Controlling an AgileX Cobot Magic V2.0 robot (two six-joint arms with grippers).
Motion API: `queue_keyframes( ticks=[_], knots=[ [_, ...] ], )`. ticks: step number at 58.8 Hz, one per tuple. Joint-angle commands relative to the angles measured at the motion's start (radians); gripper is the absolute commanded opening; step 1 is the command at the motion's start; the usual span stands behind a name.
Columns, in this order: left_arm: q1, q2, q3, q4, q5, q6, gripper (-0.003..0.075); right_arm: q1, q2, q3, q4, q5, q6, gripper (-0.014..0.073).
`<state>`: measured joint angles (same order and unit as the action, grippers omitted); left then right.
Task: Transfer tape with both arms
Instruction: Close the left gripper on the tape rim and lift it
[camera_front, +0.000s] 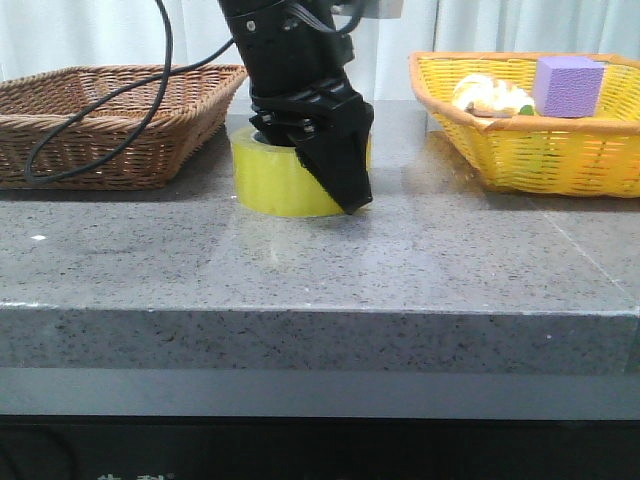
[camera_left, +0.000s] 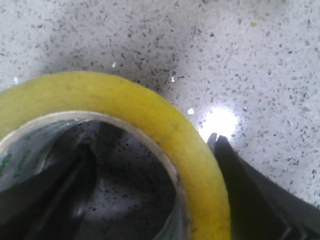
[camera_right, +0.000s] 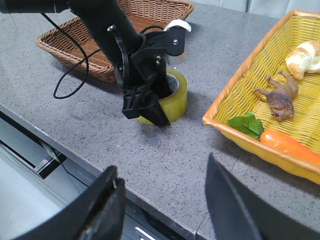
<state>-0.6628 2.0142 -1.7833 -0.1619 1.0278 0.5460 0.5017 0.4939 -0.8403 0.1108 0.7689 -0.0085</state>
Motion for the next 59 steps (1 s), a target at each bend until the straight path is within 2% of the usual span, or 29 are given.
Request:
queue_keyframes(
  ticks=[1,9,17,27,59],
  knots=[
    [-0.005,-0.049,-0.034,-0.026,-0.034,-0.009,0.0419,-0.001,0.004,-0.023,0.004,-0.071,-0.003,0.0393],
    [-0.005,-0.049,-0.034,-0.026,-0.033,-0.009,0.0222,-0.001,0.004,-0.023,0.004,-0.071,-0.003,0.0393],
    [-0.005,-0.049,-0.034,-0.026,-0.023,-0.015,0.0111,-0.001,0.004,-0.023,0.004,-0.071,-0.003,0.0393],
    [-0.005,-0.049,-0.053,-0.026,0.008,-0.036,0.0100,-0.001,0.004,-0.023,0.004,-0.071,-0.003,0.0393],
    [-0.005,-0.051,-0.292,-0.026,0.159,-0.116,0.0100,-0.001,0.004,-0.023,0.004,-0.071,-0.003,0.0393]
  ],
)
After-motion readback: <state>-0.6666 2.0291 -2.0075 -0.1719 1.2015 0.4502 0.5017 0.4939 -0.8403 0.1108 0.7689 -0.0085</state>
